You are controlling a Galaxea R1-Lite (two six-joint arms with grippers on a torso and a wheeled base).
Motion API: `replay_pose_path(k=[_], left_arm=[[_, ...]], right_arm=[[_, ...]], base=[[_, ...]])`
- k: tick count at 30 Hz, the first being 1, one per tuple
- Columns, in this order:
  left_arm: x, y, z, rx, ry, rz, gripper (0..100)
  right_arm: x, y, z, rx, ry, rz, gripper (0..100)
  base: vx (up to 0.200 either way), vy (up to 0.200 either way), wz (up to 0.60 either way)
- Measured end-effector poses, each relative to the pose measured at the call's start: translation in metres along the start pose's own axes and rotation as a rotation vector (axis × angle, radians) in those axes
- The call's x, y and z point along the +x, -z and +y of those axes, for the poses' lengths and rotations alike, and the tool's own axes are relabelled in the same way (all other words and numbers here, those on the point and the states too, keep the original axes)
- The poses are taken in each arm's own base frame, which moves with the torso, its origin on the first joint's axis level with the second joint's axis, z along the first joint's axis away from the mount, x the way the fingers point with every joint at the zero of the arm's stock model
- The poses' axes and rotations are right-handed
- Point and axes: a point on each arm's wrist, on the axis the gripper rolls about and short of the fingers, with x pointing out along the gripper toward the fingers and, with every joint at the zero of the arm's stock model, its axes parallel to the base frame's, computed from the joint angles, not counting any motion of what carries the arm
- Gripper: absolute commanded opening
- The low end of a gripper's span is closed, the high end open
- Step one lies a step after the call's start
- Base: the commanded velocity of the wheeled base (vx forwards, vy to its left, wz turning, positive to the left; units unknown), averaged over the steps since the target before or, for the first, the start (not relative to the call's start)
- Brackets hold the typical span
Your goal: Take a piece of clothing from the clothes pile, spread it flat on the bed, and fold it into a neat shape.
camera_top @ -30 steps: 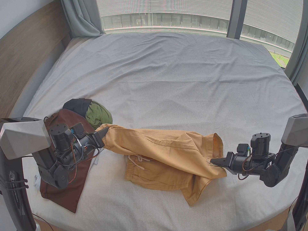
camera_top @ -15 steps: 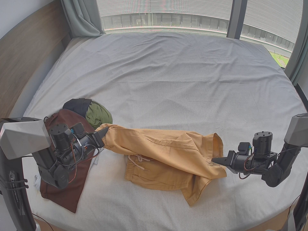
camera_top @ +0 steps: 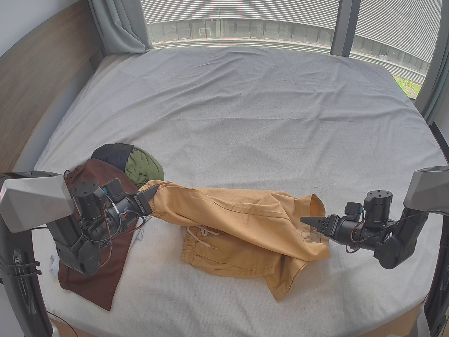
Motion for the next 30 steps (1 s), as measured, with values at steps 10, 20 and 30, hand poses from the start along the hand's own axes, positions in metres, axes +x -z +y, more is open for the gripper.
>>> replay_pose_path(k=[10,20,30], left_arm=[[0.000,-0.002,-0.001,0.000,0.001,-0.005,0],[0.000,-0.002,-0.001,0.000,0.003,-0.005,0],[0.000,-0.001,-0.001,0.000,0.004,-0.004,0]], right_arm=[[0.024,0.001,-0.005,-0.036,-0.041,-0.036,0],[0.031,0.005,-0.008,-0.060,-0.074,-0.067,0],[0.014,-0.006,0.008,-0.014,-0.113,-0.093,0]], base=[[0.000,0.000,0.00],[0.000,0.000,0.00],[0.000,0.000,0.00]])
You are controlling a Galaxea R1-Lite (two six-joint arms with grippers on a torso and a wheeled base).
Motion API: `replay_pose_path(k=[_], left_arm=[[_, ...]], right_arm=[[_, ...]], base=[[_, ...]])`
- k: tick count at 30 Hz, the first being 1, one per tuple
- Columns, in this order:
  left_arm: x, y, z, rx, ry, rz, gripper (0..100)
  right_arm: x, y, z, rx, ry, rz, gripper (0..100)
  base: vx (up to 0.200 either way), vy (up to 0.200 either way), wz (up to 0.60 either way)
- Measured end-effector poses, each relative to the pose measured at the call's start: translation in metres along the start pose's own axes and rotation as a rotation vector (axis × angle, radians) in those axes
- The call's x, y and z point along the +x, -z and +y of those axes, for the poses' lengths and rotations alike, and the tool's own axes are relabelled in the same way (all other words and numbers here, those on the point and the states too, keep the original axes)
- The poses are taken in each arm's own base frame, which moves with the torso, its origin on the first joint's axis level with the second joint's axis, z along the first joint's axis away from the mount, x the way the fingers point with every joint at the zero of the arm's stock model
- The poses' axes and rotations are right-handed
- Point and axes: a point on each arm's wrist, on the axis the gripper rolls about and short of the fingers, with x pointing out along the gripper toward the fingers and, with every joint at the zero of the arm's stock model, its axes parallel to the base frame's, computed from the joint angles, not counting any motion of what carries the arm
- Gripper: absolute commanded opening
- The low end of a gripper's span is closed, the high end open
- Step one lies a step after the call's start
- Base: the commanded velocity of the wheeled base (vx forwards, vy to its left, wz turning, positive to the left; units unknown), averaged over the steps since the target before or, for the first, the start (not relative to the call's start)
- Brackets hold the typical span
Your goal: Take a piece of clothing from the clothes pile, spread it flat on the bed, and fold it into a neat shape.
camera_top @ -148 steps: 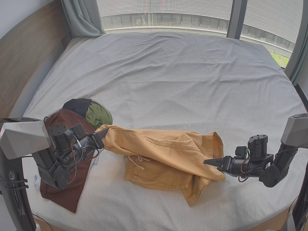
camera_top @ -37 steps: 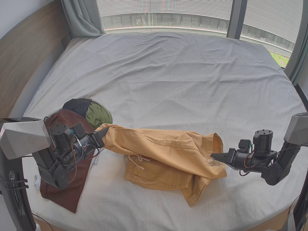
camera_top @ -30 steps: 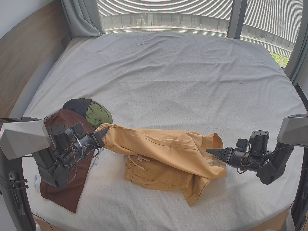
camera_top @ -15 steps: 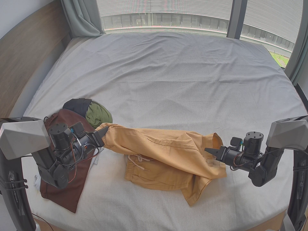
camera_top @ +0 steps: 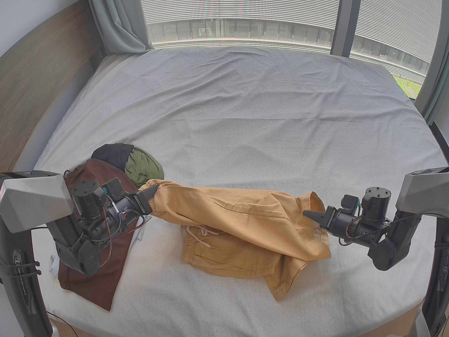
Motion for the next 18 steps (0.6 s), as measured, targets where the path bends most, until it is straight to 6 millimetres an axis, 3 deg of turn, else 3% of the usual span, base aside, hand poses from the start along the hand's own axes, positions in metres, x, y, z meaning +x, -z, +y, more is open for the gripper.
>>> replay_pose_path(k=[9,18], left_arm=[[0.001,0.000,0.001,0.001,0.000,-0.003,0],[0.003,0.000,0.004,0.002,-0.008,-0.006,0]], right_arm=[[-0.027,-0.020,0.043,-0.008,-0.122,-0.028,0],[-0.052,-0.022,0.067,0.016,-0.264,0.049,0]], base=[[0.000,0.000,0.00],[0.000,0.000,0.00]])
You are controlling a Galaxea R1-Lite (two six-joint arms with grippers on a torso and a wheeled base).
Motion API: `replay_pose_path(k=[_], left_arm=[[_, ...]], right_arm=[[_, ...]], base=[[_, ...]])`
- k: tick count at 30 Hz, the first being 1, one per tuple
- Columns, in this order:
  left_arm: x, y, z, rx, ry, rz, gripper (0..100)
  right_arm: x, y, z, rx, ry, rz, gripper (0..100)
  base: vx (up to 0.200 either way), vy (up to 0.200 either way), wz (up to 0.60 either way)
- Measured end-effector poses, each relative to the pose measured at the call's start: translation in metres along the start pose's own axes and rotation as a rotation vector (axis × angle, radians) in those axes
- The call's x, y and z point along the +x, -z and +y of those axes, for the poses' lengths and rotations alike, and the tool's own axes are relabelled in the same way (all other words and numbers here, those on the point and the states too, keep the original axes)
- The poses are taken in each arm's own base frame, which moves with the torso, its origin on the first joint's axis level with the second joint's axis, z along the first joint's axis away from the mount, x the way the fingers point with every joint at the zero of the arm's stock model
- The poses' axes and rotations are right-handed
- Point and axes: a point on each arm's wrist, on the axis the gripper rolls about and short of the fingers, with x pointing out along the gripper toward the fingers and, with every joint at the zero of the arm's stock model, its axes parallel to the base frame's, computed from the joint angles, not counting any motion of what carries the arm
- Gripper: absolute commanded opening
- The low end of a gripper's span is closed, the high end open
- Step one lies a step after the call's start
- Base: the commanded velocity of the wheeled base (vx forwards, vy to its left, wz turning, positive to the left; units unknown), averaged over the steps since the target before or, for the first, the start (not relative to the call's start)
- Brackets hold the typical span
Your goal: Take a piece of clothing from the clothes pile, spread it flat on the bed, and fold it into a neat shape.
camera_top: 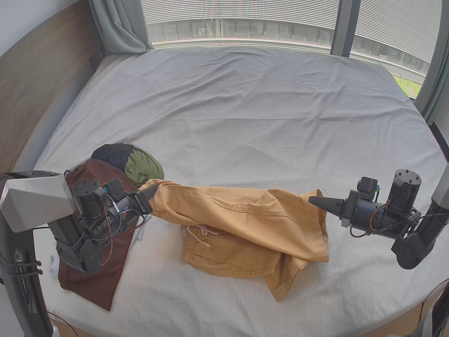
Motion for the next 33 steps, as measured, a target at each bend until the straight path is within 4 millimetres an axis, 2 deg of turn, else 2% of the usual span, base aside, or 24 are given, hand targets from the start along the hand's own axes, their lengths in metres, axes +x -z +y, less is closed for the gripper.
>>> replay_pose_path(k=[6,13,17,18,24,33], left_arm=[[0.001,0.004,0.004,0.015,-0.010,0.011,0],[0.002,0.006,0.007,0.025,-0.016,0.017,0],[-0.001,0.002,0.016,0.023,-0.037,0.005,0],[-0.002,0.001,0.019,0.023,-0.045,0.000,0],[-0.004,-0.002,0.028,0.027,-0.071,-0.009,0],[-0.001,0.006,0.023,0.068,-0.056,0.017,0]], right_arm=[[-0.003,0.007,0.004,0.008,-0.012,0.032,0],[-0.001,0.010,-0.010,0.015,0.017,0.036,0],[-0.001,0.010,-0.020,-0.010,0.041,0.035,0],[-0.001,0.010,-0.023,-0.019,0.050,0.035,100],[0.002,0.012,-0.045,-0.046,0.095,0.044,100],[0.014,0.020,-0.075,-0.045,0.139,0.060,100]], base=[[0.000,0.000,0.00],[0.000,0.000,0.00],[0.000,0.000,0.00],[0.000,0.000,0.00],[0.000,0.000,0.00],[0.000,0.000,0.00]])
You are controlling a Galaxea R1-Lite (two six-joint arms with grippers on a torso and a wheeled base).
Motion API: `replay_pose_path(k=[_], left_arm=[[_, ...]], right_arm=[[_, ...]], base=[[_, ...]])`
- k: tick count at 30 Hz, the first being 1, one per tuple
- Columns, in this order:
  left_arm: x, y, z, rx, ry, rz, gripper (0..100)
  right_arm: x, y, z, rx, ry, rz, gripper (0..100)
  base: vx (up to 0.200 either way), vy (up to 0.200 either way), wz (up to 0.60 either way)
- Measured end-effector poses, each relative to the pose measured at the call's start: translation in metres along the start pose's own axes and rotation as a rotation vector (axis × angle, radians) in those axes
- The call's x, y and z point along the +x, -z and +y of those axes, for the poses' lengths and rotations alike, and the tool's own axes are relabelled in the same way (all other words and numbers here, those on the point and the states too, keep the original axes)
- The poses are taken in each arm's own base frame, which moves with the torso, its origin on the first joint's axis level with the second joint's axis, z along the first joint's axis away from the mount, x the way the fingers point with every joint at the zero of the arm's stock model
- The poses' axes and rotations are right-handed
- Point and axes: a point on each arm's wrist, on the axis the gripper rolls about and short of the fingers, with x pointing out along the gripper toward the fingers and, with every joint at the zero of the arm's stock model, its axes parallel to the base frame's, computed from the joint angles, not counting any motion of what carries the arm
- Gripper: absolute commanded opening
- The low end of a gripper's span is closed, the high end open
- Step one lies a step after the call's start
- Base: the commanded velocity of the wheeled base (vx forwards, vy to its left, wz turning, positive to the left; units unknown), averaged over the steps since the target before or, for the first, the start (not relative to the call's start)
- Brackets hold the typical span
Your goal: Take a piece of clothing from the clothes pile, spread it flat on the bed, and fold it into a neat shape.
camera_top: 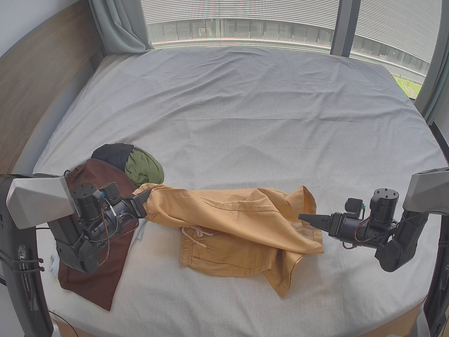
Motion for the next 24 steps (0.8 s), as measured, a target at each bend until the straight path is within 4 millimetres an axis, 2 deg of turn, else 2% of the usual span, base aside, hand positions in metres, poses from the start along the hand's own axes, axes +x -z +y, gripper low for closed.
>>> replay_pose_path(k=[11,15,16,24], left_arm=[[0.002,0.003,-0.015,0.006,0.040,0.011,0],[0.002,0.002,-0.018,0.004,0.047,0.009,0],[0.002,0.001,-0.019,0.005,0.049,0.008,0],[0.002,0.002,-0.022,0.004,0.057,0.012,0]], right_arm=[[0.034,-0.001,-0.028,-0.034,0.010,-0.041,100],[0.047,0.000,-0.031,-0.056,-0.014,-0.049,100],[0.050,0.000,-0.030,-0.063,-0.023,-0.051,0],[0.062,0.008,-0.030,-0.076,-0.051,-0.044,0]], base=[[0.000,0.000,0.00],[0.000,0.000,0.00],[0.000,0.000,0.00],[0.000,0.000,0.00]])
